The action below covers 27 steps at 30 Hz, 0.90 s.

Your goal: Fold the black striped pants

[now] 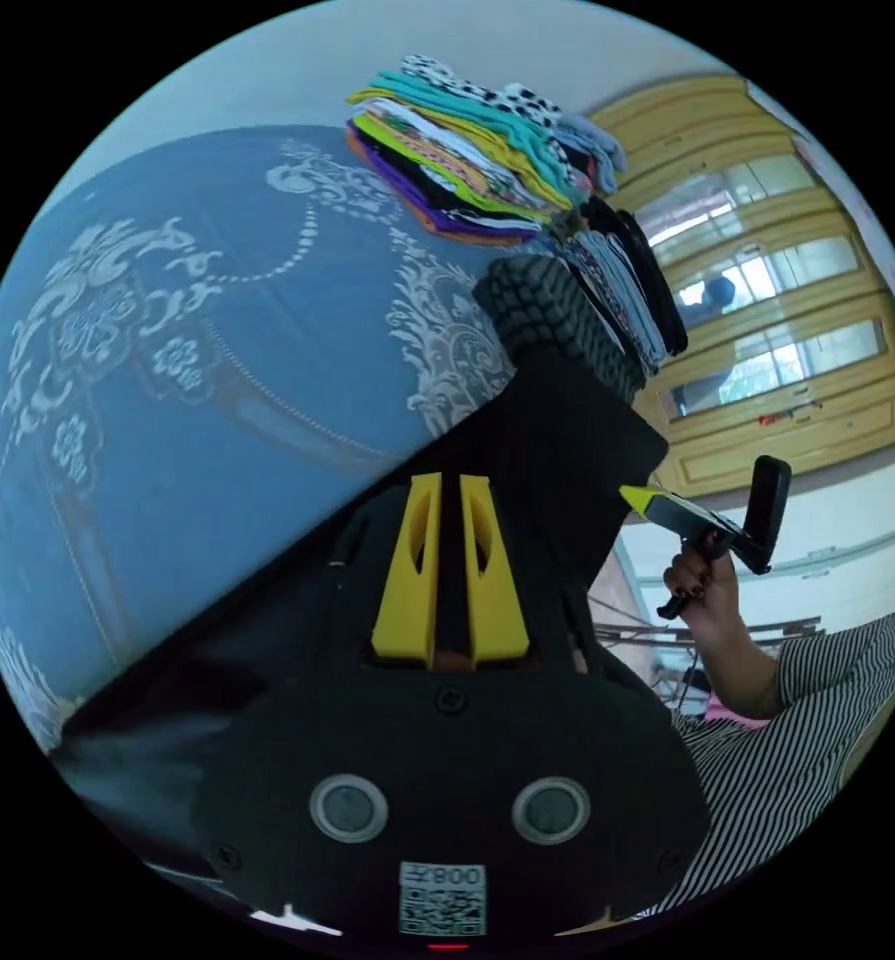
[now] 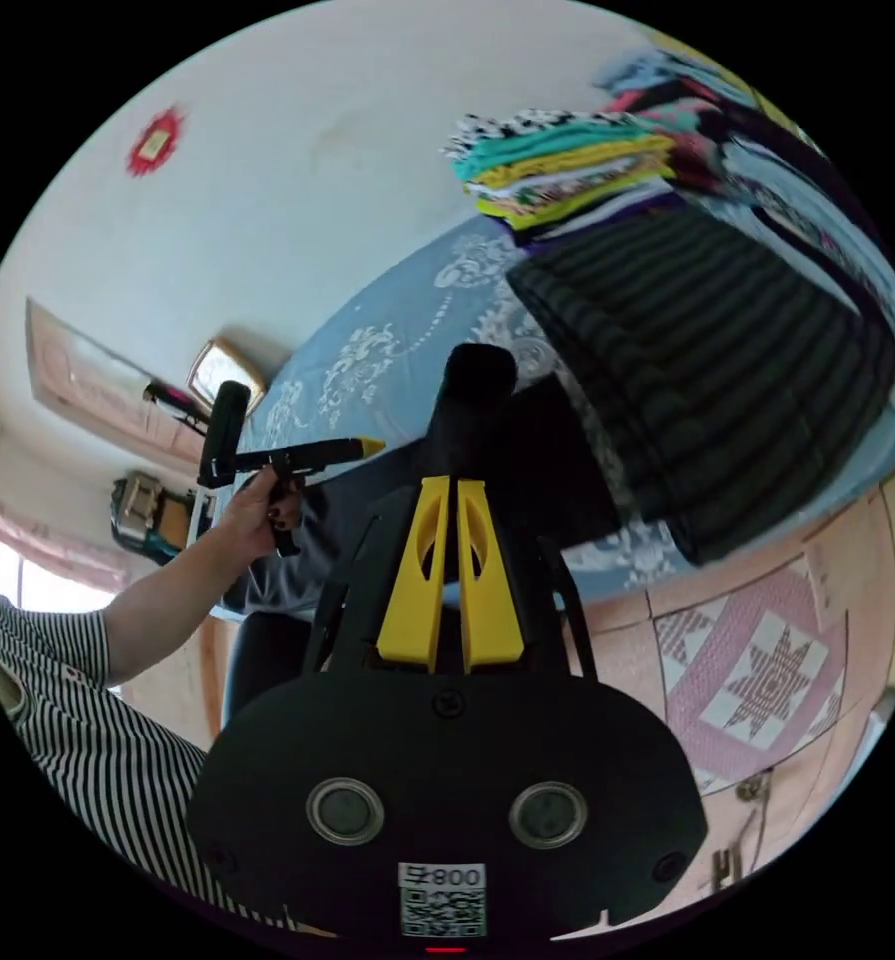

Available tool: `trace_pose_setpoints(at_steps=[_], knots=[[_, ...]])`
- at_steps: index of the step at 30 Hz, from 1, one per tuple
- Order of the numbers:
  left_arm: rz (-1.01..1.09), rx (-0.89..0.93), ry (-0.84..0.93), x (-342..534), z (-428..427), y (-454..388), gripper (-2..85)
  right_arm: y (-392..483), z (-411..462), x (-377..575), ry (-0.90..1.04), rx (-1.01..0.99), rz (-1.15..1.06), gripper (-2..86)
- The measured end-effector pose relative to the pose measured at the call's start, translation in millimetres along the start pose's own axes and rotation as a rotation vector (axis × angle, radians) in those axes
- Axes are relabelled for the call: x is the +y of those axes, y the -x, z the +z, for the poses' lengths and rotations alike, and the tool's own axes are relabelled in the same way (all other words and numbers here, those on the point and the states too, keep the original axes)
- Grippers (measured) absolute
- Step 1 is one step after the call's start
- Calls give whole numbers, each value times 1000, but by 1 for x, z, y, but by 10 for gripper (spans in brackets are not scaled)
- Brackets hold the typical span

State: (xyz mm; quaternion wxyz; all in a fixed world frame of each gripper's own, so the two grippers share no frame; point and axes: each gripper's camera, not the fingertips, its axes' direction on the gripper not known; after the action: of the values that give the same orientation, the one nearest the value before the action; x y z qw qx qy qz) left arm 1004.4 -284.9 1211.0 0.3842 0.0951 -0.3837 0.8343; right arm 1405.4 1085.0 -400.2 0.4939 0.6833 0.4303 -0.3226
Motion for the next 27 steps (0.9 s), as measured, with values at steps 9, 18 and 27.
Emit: trace_pose_setpoints(at_steps=[9, 18, 27], knots=[[264, -176, 181, -72, 82, -90, 48, -87, 32, 52, 65, -72, 193, 6], [353, -301, 260, -90, 124, -136, 10, -125, 48, 69, 78, -132, 211, 6], [316, -292, 133, -97, 108, -165, 4, -134, 42, 70, -5, -198, 193, 6]])
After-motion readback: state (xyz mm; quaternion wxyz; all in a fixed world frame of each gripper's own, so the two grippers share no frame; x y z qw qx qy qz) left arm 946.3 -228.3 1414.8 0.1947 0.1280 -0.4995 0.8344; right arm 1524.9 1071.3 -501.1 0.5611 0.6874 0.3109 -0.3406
